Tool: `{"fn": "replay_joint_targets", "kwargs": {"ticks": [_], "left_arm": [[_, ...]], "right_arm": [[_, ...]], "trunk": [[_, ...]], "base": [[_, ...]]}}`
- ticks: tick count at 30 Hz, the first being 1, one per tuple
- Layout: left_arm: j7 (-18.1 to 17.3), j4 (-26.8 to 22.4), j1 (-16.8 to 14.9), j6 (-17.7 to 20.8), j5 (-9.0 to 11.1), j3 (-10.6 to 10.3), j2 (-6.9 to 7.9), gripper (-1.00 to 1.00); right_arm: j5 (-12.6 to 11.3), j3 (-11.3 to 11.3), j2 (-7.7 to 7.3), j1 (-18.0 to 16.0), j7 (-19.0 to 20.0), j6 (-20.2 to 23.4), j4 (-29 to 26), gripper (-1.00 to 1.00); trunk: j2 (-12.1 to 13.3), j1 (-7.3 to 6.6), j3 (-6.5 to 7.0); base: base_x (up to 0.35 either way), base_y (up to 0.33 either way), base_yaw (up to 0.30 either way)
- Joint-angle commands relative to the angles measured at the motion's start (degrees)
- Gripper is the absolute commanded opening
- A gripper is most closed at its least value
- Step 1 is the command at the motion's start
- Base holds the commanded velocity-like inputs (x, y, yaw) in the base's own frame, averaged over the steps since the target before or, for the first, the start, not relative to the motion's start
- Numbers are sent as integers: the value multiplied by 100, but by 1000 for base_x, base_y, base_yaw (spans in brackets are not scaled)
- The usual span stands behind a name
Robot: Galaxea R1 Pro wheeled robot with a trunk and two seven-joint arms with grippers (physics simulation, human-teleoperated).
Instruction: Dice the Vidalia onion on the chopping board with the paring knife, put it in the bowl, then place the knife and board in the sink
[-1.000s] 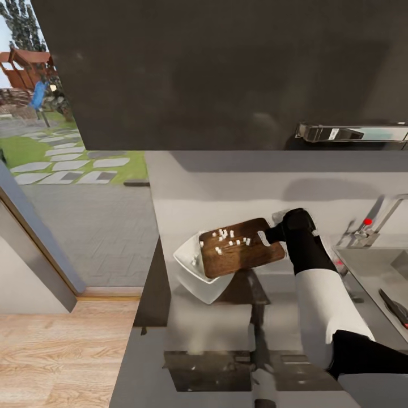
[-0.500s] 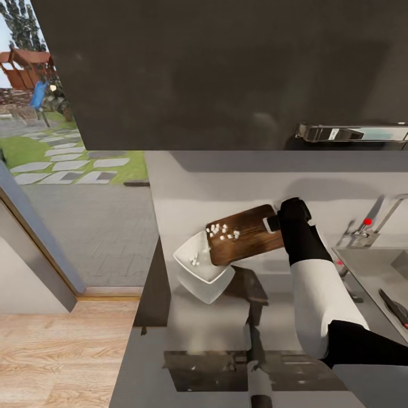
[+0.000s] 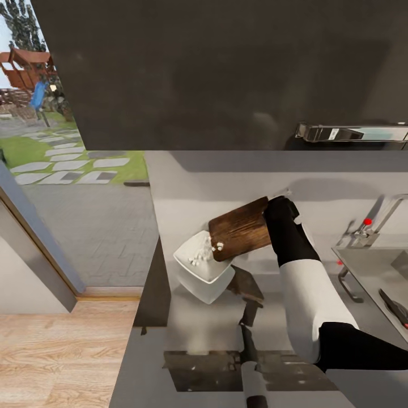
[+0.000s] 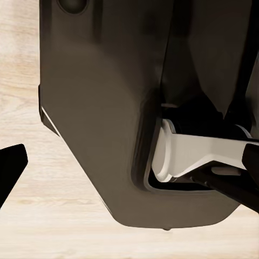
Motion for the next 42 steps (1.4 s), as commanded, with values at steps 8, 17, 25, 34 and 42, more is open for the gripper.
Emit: {"fn": "replay_joint_targets", "kwargs": {"ticks": [8,17,25,34,42], "left_arm": [[-32,28,-11,-45,61,-46,-3,100],[-30,28,-11,-49,61,-46,-47,100],[1,24,-11,-50,61,-46,-34,100],[14,16,-11,-67,61,-45,-12,100],[14,11,-11,-77,44,-63,-38,100]], "right_arm": [[28,-15,6,-6,82,6,-155,-100],[-1201,-780,-1378,-6,2207,-3,-172,-100],[-1180,-1482,-1593,9,2184,-75,178,-100],[-1183,-3866,-1956,11,-389,-118,578,-100],[-1193,-3874,-1872,11,-400,-109,584,-100]], "trunk": [[-12,3,-12],[-12,3,-12],[-12,3,-12],[-12,3,-12],[-12,3,26]], "base": [[0,0,0],[-200,0,0],[-272,-205,0],[-151,-306,0],[-1,-343,-150]]}}
